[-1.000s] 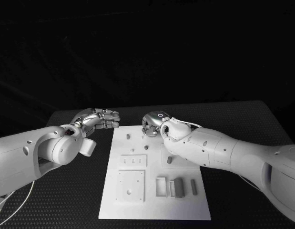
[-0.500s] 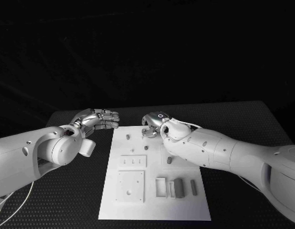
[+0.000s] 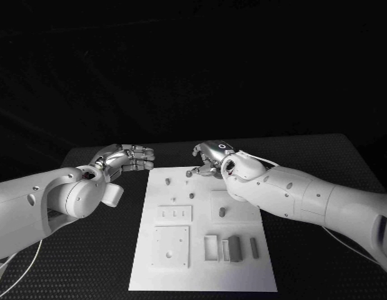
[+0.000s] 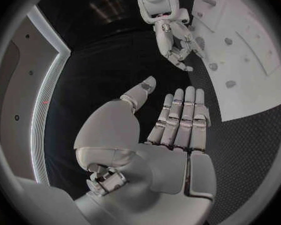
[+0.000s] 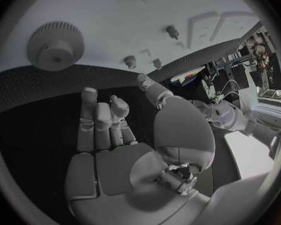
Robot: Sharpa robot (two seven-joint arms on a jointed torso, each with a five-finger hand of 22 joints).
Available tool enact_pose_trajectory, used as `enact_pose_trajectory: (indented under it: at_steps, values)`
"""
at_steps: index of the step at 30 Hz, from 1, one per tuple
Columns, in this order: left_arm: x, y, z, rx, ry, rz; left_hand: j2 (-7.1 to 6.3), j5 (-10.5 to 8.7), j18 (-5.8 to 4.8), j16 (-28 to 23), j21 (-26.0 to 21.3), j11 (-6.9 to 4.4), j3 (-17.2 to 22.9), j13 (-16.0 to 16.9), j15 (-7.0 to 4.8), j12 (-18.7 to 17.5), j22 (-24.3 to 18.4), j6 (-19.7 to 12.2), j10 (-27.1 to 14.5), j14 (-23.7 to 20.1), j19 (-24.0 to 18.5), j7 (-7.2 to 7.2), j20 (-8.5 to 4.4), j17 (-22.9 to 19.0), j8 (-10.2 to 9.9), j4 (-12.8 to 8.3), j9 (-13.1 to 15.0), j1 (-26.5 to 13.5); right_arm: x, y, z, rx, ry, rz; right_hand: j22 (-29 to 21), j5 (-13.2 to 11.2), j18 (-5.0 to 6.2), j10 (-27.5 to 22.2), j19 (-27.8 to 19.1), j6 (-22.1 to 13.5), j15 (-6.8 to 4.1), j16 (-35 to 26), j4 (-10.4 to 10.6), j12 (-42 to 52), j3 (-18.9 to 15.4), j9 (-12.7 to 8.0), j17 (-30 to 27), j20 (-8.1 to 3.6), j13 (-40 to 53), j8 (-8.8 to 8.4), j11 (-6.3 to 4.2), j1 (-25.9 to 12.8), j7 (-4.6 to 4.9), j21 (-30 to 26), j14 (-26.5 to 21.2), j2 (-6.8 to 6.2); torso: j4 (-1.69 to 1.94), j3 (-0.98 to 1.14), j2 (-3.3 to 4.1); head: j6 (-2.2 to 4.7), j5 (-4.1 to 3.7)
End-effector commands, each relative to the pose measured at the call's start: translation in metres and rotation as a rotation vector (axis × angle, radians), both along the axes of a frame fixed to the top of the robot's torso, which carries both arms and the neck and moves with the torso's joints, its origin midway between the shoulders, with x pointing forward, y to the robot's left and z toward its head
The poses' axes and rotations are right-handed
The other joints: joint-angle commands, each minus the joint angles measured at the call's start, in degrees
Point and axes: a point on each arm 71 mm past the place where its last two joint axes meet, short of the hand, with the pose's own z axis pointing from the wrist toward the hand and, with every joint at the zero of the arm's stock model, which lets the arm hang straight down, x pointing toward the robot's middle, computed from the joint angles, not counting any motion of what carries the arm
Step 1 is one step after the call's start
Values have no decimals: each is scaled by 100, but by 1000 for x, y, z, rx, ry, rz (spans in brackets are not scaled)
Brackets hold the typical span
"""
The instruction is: Assemble the parts on the task board
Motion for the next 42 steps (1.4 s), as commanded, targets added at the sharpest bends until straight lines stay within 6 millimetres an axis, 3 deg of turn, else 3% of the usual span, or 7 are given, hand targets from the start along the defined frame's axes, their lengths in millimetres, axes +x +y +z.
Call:
enact_pose_trajectory:
  at_steps: [1, 5, 11, 17, 21, 34, 42]
  values:
    - [-1, 0, 2, -16, -4, -7, -3, -21, 24, -33, -27, 15, -21, -5, -14, -18, -6, -5, -20, 32, 21, 177, -1, 9, -33, 0, -7, -60, -1, -9, 12, 15, -3, 23, 112, -4, 78, 9, -12, 79, -5, 30, -13, 44, 0, 20, -12, -36, -12, 47, -20, 99, -15, 31, -9, 53, 228, -15, 8, 59, -4]
    - [-1, 0, 3, -44, 0, -51, 0, -20, 20, -46, -36, 8, -23, -1, -11, -10, -10, 15, 5, 26, 16, 171, -1, 11, -25, -1, -6, -63, 1, -26, 33, 29, -7, 39, 112, -4, 78, -6, -44, 194, -41, 41, -117, 62, -47, 61, -34, -32, -21, 126, -58, 165, -54, 32, -32, 118, 208, -2, 20, 100, 4]
    - [-1, 4, 3, -53, -7, -60, 57, -14, 12, -74, -52, -22, -16, 16, -5, 24, -18, 92, 97, 17, 4, 148, 4, 17, 10, -2, 2, -59, 6, -51, 51, -18, 55, 46, 110, -5, 78, -31, -78, 232, -60, 54, -237, 90, -101, 85, -52, -18, -15, 160, -76, 206, -73, 29, -64, 164, 183, 23, 30, 96, 2]
    - [0, 5, 3, -47, -8, -61, 72, -16, 9, -100, -55, -116, -32, 56, -5, 121, -24, 146, 324, 26, 4, 162, 2, 31, 21, -5, -6, -73, 11, -60, 43, -50, 129, 56, 111, -5, 78, -36, -92, 267, -70, 75, -298, 121, -133, 101, -60, -9, -8, 185, -90, 206, -89, 34, -82, 220, 191, 24, 33, 86, -3]
    - [0, 4, 3, -47, -7, -62, 71, -15, 9, -105, -56, -114, -34, 51, -5, 110, -25, 144, 316, 26, 4, 163, 2, 33, 17, -6, -10, -74, 14, -63, 38, -73, 168, 45, 110, -5, 78, -51, -108, 261, -83, 84, -335, 129, -156, 104, -68, 1, -8, 186, -105, 191, -105, 33, -103, 263, 205, 31, 31, 55, -22]
    - [1, 5, 3, -46, -7, -60, 65, -25, 7, -122, -57, -87, -54, 24, -4, 58, -30, 131, 266, 30, 3, 171, 3, 42, -1, -3, -25, -99, 14, -64, 13, -159, 237, 42, 107, -5, 78, -122, -179, 256, -118, 90, -408, 119, -195, 113, -93, 31, -17, 196, -143, 136, -145, 13, -183, 321, 212, 7, 35, 20, -63]
    - [0, 7, 3, -45, -7, -56, 62, -31, 7, -125, -57, -84, -59, 20, -4, 50, -31, 128, 261, 31, 2, 173, 3, 44, -5, -5, -28, -103, 14, -67, 10, -176, 237, 34, 107, -5, 78, -133, -194, 284, -123, 94, -423, 119, -199, 122, -101, 39, -21, 215, -147, 122, -149, 10, -201, 347, 205, 10, 37, 7, -53]
